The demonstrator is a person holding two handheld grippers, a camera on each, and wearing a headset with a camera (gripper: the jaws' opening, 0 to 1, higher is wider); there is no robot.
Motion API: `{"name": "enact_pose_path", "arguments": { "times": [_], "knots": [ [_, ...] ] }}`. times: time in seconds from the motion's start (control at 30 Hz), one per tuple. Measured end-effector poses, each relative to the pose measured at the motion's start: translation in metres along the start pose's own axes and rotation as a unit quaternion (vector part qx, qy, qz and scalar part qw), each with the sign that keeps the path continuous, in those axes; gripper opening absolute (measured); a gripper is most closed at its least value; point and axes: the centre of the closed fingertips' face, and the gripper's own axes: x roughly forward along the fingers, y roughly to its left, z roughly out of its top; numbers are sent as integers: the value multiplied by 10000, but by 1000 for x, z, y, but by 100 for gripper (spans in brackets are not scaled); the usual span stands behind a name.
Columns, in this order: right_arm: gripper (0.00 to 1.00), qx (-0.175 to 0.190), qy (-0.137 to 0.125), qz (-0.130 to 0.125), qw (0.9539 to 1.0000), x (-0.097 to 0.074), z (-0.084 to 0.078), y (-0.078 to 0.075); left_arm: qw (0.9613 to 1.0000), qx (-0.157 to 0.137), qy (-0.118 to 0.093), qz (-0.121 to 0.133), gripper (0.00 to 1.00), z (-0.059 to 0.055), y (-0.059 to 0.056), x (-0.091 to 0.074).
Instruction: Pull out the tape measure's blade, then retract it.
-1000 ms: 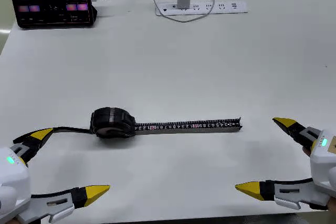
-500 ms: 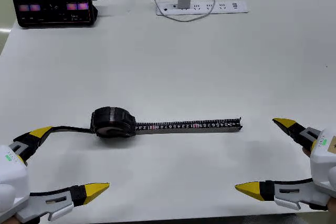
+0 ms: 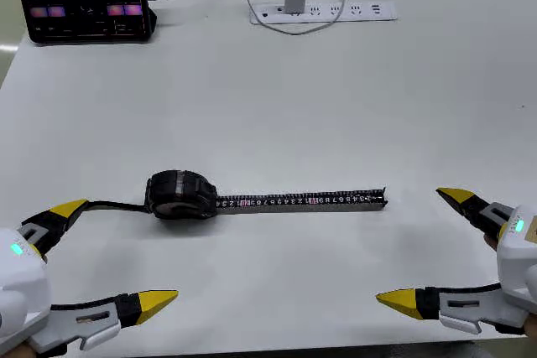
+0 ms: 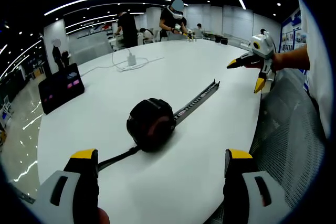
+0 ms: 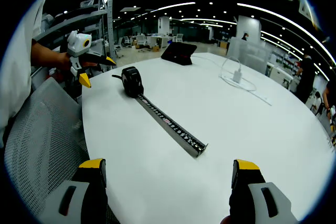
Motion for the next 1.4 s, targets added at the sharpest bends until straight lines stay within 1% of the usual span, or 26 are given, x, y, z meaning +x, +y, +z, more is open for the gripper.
{"name": "enact_pose_path", "arguments": {
  "times": [0.1, 0.13, 0.2, 0.3, 0.5, 0.6, 0.7, 0.8, 0.93, 1.0, 1.07, 1.13, 1.23, 1.3, 1.4],
  "knots": [
    [99, -1, 2, 5, 10000, 0, 0, 0, 10000, -58, -17, 8, 98, 2, 0, 3],
    [99, -1, 0, 4, 10000, 0, 0, 0, 10000, -59, -19, 53, 98, 4, 0, 4],
    [99, -9, 5, -11, 10000, -1, 0, -1, 9997, -182, -127, 76, 98, 10, -1, 6],
    [99, 18, 2, -41, 10000, -2, -1, -4, 9997, -146, -129, 123, 98, 13, -1, 10],
    [99, 24, 7, -58, 10000, -3, -2, -5, 9997, -165, -140, 125, 98, 14, -1, 16],
    [99, 60, -4, -72, 10000, -4, -3, -7, 9993, -307, -188, 136, 97, 16, -1, 22],
    [99, 86, -21, -79, 9999, -4, -2, -7, 9993, -276, -194, 158, 96, 18, -3, 28],
    [99, 78, -20, -77, 9999, -3, -2, -8, 9987, -408, -261, 172, 96, 23, -4, 33],
    [99, 79, -37, -95, 9999, -3, -1, -10, 9986, -408, -255, 207, 95, 23, -3, 39],
    [99, 75, -32, -102, 9999, -2, -1, -10, 9981, -480, -262, 297, 94, 24, 1, 43],
    [99, 76, -28, -110, 9999, -2, -2, -10, 9969, -639, -333, 325, 94, 27, 2, 45],
    [99, 82, -36, -110, 9999, -2, -2, -11, 9964, -704, -341, 326, 94, 28, 2, 48],
    [99, 84, -30, -114, 9999, -2, -3, -11, 9960, -753, -307, 364, 93, 26, 4, 52],
    [99, 82, -33, -121, 9999, -2, -2, -12, 9943, -910, -335, 432, 92, 27, 5, 53],
    [99, 100, -38, -120, 9999, -2, -3, -12, 9929, -1021, -330, 512, 90, 27, 7, 57]
  ]
}}
